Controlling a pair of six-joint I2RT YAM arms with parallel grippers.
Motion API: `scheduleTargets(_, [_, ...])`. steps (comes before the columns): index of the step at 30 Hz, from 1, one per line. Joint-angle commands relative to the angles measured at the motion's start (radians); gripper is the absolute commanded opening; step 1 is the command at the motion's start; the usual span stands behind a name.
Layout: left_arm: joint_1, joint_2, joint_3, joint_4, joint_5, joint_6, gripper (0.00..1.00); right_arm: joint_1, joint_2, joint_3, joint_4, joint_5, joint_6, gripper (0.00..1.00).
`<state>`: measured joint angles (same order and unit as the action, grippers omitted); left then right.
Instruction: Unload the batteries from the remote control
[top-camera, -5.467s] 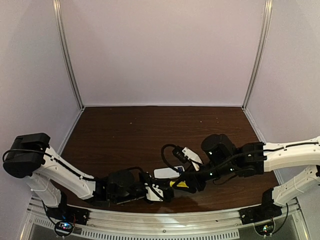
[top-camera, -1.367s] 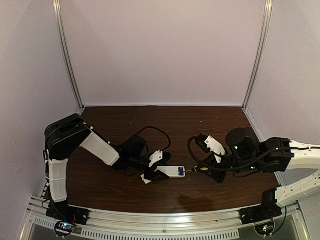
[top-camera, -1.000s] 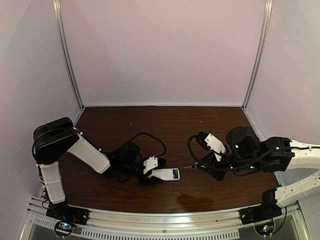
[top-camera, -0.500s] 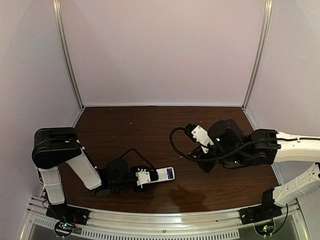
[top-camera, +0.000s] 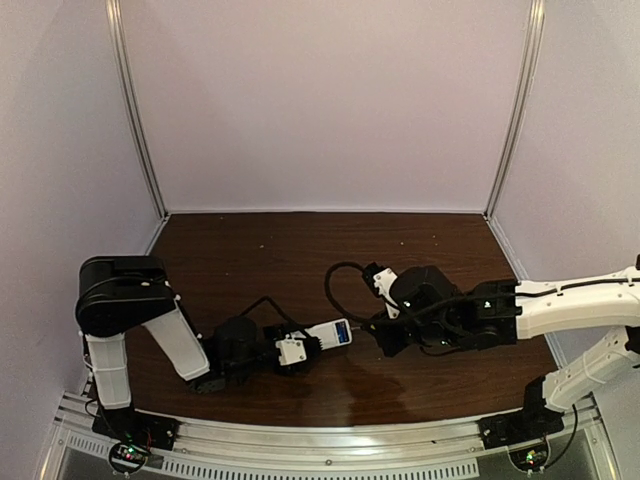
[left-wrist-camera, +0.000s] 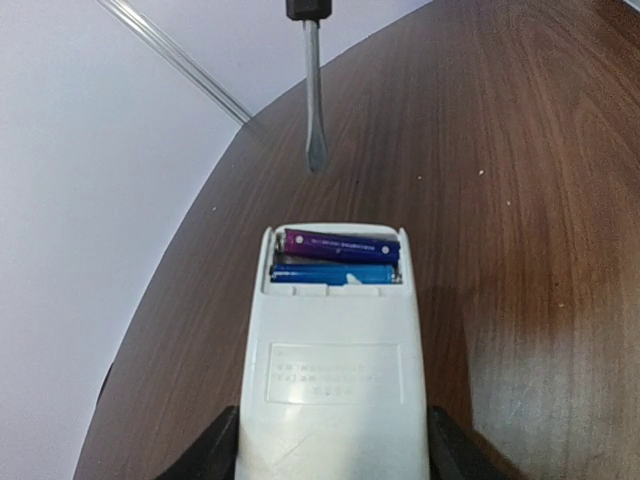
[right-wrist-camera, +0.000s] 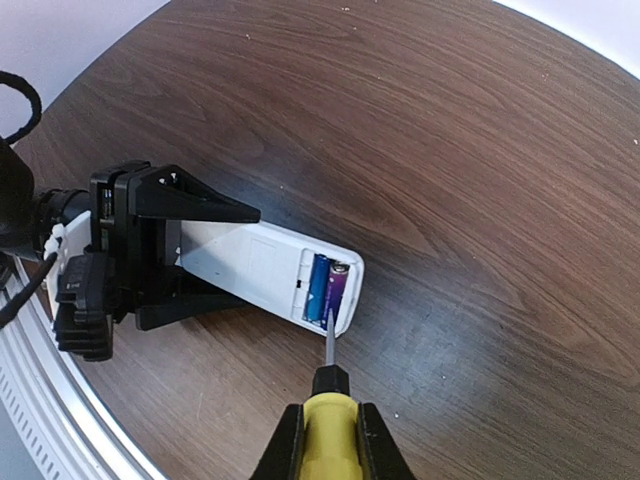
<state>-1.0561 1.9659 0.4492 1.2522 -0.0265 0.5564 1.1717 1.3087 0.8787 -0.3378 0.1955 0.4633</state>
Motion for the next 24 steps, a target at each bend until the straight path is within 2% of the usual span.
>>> scheduleTargets(1, [-0.004, 0.033, 0.029, 0.064, -0.057, 0.061, 0.0, 0.004, 0.03, -0.015, 0.09, 0.024, 0.037, 0.0])
scheduleTargets(9, [0.005, 0.074, 0.053, 0.076, -0.069, 0.092, 0.0, 0.003, 0.041, -0.043, 0.185, 0.093, 0.038, 0.0])
scheduleTargets(24, [0.008, 0.074, 0.056, 0.061, -0.058, 0.076, 0.0, 0.002, 0.077, -0.075, 0.232, 0.176, 0.056, 0.0])
